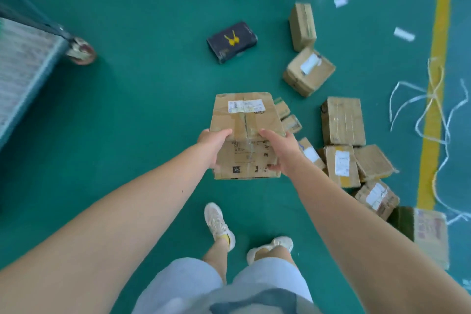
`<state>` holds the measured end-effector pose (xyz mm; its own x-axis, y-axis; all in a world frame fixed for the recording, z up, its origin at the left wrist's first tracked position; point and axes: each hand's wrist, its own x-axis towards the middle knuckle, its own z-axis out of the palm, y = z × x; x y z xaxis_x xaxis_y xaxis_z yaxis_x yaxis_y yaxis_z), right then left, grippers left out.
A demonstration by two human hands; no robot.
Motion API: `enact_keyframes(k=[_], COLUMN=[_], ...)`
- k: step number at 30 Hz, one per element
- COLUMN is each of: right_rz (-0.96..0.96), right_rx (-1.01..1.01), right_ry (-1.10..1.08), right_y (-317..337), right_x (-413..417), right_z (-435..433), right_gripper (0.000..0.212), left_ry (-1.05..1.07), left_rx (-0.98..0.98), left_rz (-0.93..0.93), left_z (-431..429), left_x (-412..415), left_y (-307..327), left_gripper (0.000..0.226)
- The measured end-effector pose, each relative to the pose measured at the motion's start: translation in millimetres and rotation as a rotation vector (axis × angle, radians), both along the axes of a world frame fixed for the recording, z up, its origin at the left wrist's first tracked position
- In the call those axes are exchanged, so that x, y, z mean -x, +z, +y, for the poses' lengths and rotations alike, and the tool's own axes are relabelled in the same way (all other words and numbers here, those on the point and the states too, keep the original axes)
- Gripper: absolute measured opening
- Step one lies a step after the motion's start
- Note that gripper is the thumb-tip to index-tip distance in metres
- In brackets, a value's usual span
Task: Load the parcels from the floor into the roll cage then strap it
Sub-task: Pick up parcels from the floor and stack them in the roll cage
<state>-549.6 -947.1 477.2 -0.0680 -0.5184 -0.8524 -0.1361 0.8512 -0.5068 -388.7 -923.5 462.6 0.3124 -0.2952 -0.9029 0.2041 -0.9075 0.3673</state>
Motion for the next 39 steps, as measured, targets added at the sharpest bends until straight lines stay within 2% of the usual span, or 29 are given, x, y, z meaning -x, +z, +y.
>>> enact_keyframes(k=[7,14,16,20,28,35,39], right_rz=[-0.061,-0.149,-0.187,-0.256,-0.391,-0.492,-0.531], right_rx=[0.178,0.301,0.326,0.356,0.387,0.408,0.391], right_ry=[0.188,0.400,0.446,0.546,0.746,0.916,0.984], right_y=[90.2,142.4,153.8,171.2,195.6,211.1,213.1], right_x=[-110.5,-230.8,-267.0,-338.0,-487.2,-608.8,-672.6], right_z=[-33.6,-46.4,-53.5,-72.8,-136.0,-186.4,-199.2], right_gripper=[0.045,0.038,0.035,0.038,0.040,0.045,0.045], left_ry=[0.151,0.339,0.404,0.525,0.763,0.932,0.988], left_rx=[0.189,0.324,0.364,0.430,0.485,0.553,0.528], left_rz=[-0.062,-0.154,-0.184,-0.227,-0.362,-0.445,-0.502], left_z=[-7.1,9.5,12.8,13.2,-23.1,-57.8,-63.7], left_x=[-110.1,-221.0,-249.4,-300.9,-407.1,-497.4,-555.5], left_y=[81.3,140.8,156.6,183.2,230.4,254.5,252.4], left_gripper=[0.079,0.076,0.068,0.049,0.028,0.028,0.030])
